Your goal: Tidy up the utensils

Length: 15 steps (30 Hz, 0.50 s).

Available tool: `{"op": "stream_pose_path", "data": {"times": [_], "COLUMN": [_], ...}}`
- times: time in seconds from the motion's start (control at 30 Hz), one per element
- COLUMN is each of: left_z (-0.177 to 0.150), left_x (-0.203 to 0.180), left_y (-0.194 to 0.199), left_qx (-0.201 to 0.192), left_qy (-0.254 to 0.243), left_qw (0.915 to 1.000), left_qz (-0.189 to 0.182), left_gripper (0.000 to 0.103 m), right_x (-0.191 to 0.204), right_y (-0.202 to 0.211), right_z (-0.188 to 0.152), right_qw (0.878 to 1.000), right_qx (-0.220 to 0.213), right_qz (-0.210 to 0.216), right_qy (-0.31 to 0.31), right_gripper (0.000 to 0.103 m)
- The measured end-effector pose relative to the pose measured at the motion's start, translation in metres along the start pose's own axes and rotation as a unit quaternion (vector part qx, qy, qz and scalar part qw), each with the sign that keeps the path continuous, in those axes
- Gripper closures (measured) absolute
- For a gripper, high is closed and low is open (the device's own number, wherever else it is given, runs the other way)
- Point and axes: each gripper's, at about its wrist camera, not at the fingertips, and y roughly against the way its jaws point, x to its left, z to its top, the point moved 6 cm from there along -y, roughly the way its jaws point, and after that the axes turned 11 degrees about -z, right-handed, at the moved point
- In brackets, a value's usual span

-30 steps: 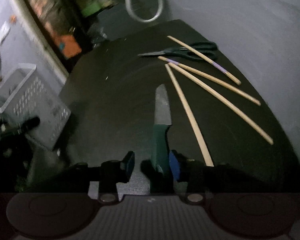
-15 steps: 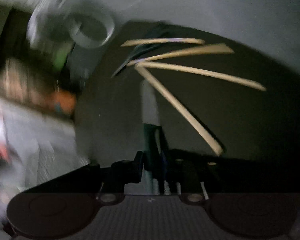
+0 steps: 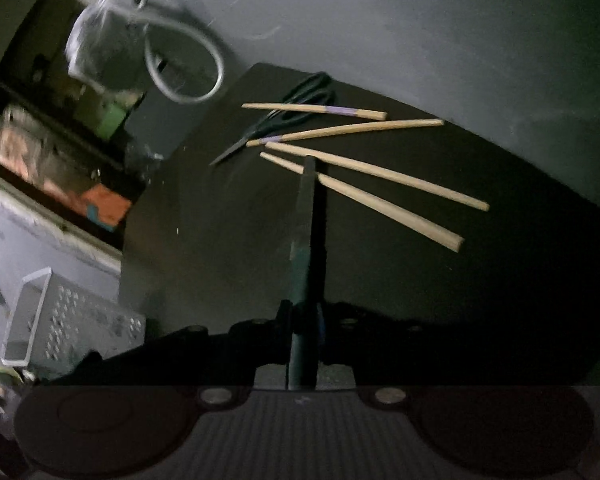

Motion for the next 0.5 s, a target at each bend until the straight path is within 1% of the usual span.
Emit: {"op": "stream_pose_path", "data": {"times": [0.07, 0.33, 0.4, 0.47, 0.5], "left_z": [0.000, -0.001, -0.002, -0.002, -0.002], "left_x": [0.000, 0.002, 0.002, 0.003, 0.003], "left_y": [0.000, 0.001, 0.001, 0.002, 0.002], "left_qx": [0.000, -0.003, -0.004, -0.006, -0.007], "left_qy": [0.001, 0.007, 0.010, 0.013, 0.013], "left_qw": [1.0000, 1.0000, 0.9999, 0.9999, 0.9998], "left_qz": [-0.001, -0.005, -0.007, -0.009, -0.010], "left_gripper": [0.018, 0.018, 0.019, 0.019, 0.019], "right_x": [0.006, 0.026, 0.033, 0.040, 0.044], "right_y": [0.001, -0.008, -0.013, -0.019, -0.022], "right_z": [0.000, 0.008, 0.012, 0.017, 0.019], "right_qw": [1.000, 0.996, 0.995, 0.994, 0.993], "right_qx": [0.003, 0.013, 0.016, 0.017, 0.017], "right_qz": [-0.010, -0.033, -0.038, -0.049, -0.061], "right_qy": [0.019, 0.077, 0.086, 0.096, 0.105], "right_gripper": [0.084, 0.081, 0.072, 0.072, 0.079]}}
